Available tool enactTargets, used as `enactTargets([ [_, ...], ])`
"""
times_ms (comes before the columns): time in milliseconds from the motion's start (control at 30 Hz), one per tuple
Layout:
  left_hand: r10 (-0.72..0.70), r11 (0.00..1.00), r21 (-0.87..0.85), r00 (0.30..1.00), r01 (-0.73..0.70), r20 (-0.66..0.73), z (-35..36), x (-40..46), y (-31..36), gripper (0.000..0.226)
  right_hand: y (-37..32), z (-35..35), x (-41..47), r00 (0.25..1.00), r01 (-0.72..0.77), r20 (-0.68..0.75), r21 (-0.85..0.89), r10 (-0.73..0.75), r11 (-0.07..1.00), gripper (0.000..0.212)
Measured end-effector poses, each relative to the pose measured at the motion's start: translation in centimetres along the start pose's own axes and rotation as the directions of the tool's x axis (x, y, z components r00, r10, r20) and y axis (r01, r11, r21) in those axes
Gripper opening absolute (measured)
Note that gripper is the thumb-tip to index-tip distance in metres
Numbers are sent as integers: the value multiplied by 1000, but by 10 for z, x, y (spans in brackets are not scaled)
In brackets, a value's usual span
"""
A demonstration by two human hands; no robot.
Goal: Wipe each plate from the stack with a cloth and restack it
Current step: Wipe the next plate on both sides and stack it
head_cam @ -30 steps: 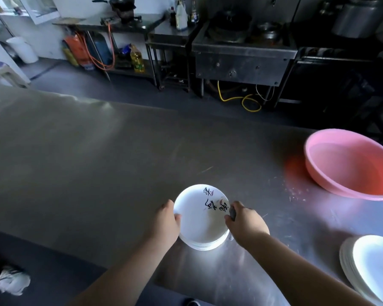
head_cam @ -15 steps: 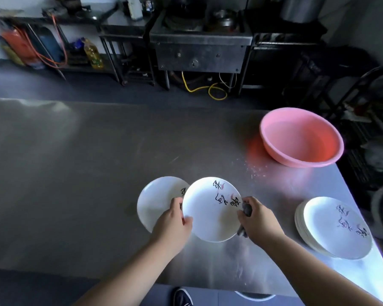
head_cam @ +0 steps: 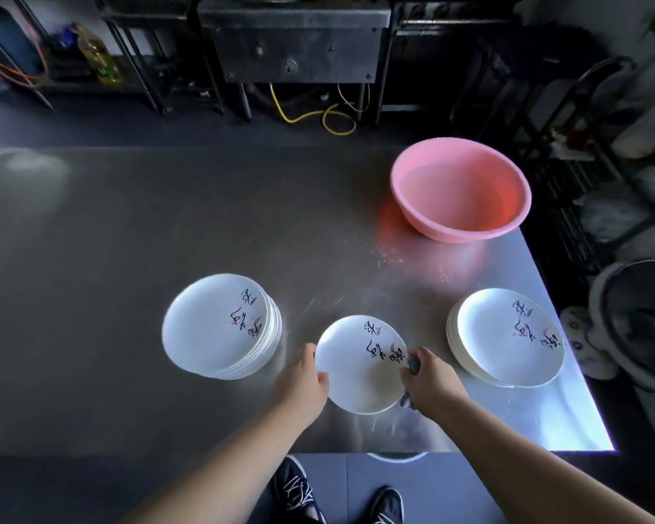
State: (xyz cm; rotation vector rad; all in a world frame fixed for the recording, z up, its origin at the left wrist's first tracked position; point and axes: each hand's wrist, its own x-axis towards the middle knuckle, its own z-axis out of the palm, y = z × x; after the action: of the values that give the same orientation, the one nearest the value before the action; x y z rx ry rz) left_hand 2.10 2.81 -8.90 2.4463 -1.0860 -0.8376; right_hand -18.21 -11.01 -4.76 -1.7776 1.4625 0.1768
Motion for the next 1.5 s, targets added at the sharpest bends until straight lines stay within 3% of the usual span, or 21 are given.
enactTargets([
  [167, 9, 1000, -2, 1000, -9, -5, 14, 5, -6, 34, 15, 5, 16, 1000, 5, -17, -42, -5, 999, 19],
  [267, 21, 1000, -21, 1000, -21, -21, 18, 3, -12, 37, 14, 3, 16, 996, 34, -78, -156, -47, 987, 16],
  [400, 176, 983, 64, 977, -169, -121, 20, -4, -22, 56, 0, 7, 10, 913, 260, -252, -243, -320, 934, 28],
  [467, 306, 935, 238, 936, -262, -172, 25, -6, -32, 68, -12, 16, 9, 877, 401, -192, -214, -441, 891, 35],
  [533, 352, 905, 305, 924, -295, -149, 30, -9, -41, 75, -19, 28, 12, 882, 452, -23, -242, -471, 858, 52],
  [600, 368, 888, 333, 923, -315, -108, 35, -10, -48, 77, -20, 39, 13, 884, 461, 141, -424, -447, 779, 67],
  [700, 374, 871, 372, 924, -321, -76, 40, -11, -54, 77, -13, 54, 12, 827, 544, 240, -573, -509, 613, 86],
  [800, 386, 861, 388, 920, -329, -75, 43, -9, -55, 78, 0, 69, 18, 761, 631, 344, -590, -550, 504, 90],
  [1067, 415, 845, 412, 904, -340, -106, 44, -7, -54, 80, -22, 66, 32, 800, 585, 366, -656, -476, 477, 94],
  [1200, 418, 845, 413, 901, -340, -114, 46, -8, -55, 77, 4, 68, 4, 663, 727, 499, -608, -558, 320, 90],
  [1267, 423, 846, 408, 898, -342, -125, 47, -8, -55, 75, 18, 67, 1, 631, 744, 525, -617, -570, 255, 88],
  [1333, 429, 843, 411, 894, -346, -127, 47, -7, -56, 75, 12, 59, 10, 655, 733, 531, -620, -538, 280, 93],
  [1433, 428, 838, 424, 896, -344, -120, 46, -7, -56, 78, -10, 50, 34, 753, 648, 443, -629, -487, 429, 99],
  [1500, 423, 839, 425, 899, -341, -114, 45, -8, -56, 78, -18, 47, 35, 774, 625, 433, -640, -463, 447, 99],
])
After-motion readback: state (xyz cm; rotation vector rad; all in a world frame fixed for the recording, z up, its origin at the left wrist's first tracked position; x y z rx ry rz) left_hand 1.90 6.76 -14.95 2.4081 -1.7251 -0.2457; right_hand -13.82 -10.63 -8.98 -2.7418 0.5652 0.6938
